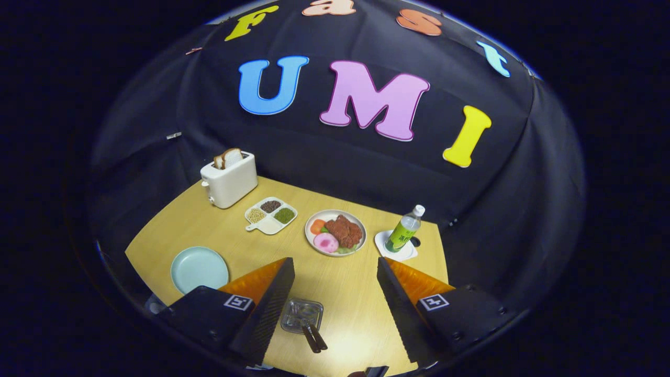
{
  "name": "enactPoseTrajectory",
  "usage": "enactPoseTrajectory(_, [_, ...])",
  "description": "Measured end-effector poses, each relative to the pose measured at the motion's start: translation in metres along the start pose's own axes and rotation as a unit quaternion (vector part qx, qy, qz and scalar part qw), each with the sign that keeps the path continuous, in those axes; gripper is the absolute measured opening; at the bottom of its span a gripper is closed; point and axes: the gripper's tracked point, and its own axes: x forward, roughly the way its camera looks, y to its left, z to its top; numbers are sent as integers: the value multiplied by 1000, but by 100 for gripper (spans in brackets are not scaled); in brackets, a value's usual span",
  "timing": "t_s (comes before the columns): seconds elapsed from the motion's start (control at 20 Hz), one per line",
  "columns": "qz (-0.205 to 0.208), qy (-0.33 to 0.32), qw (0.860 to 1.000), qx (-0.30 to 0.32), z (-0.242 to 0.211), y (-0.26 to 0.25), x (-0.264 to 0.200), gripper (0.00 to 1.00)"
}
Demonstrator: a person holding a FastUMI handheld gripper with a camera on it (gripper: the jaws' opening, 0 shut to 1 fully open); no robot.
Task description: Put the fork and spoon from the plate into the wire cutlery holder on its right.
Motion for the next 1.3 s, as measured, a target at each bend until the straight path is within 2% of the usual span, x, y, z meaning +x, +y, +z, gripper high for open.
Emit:
enactPoseTrajectory(0.3, [-10,-80,997,-7,5,-5,-35,99])
enactPoseTrajectory(0.65, [-17,-123,992,5,-9,-30,-53,98])
enactPoseTrajectory(1.3, [2,-116,993,-1,-26,-32,-53,98])
